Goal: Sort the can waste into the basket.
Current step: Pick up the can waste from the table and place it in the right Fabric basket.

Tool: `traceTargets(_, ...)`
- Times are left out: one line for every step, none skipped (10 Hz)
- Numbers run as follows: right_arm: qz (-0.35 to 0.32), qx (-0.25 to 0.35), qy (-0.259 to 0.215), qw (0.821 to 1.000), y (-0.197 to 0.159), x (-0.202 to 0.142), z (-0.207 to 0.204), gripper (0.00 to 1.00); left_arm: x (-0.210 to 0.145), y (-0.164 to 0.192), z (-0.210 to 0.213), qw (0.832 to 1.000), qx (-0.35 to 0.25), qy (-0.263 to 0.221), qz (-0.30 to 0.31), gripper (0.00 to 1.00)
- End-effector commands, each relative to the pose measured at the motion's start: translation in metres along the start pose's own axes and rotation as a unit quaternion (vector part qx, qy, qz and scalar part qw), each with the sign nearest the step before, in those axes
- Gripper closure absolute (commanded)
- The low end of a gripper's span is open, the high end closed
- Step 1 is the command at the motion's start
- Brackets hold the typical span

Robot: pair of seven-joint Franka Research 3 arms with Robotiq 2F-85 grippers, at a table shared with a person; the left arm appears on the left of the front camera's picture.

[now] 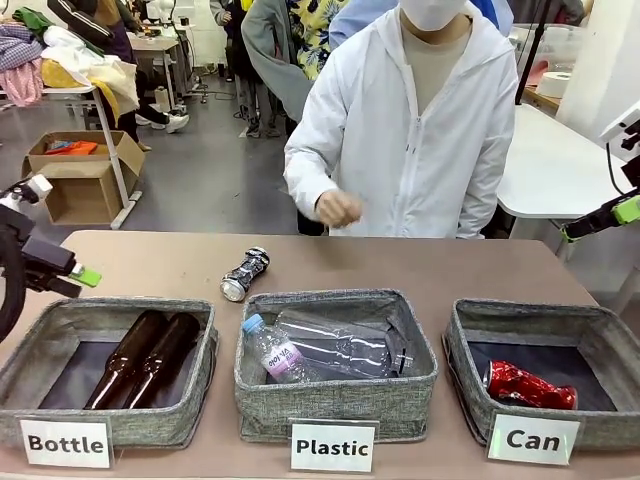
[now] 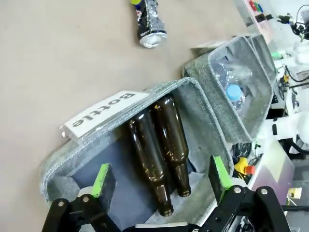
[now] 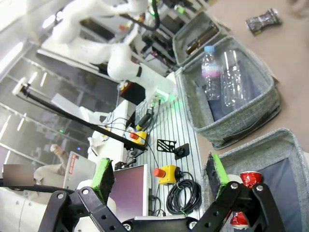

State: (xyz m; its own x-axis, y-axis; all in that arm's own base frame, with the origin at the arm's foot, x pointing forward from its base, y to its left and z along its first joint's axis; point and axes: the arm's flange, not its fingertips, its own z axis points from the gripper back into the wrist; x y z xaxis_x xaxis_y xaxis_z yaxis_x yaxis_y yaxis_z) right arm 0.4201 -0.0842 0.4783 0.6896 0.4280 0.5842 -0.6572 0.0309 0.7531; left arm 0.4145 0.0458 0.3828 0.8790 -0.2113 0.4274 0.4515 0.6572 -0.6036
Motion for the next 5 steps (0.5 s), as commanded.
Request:
traceTargets(0.007,-0.001,0.005,1.0,0.002,-0.001,0.002,0.0,0.03,-0.016,-0.016,1.0,0.011,0.008,-0.011,0.0)
traceTargets(0.007,-0.001,0.005,1.0,0.002,-0.001,0.002,0.0,0.046,-0.037,-0.028,0.999,0.033,0.017,-0.026,0.0)
traceTargets(0.007,-0.001,0.005,1.0,0.002,-0.001,0.002,0.0,0.07,-0.065,-0.048,0.996,0.083,0.019,-0.023,0.0)
traceTargets(0.007,-0.001,0.005,1.0,0.002,-0.001,0.002,0.0,0.094,-0.089,-0.071,0.989,0.144,0.016,-0.007,0.0)
traceTargets(0.007,-0.001,0.005,1.0,0.002,-0.001,0.002,0.0,0.114,-0.11,-0.091,0.984,0.174,0.037,-0.019,0.0)
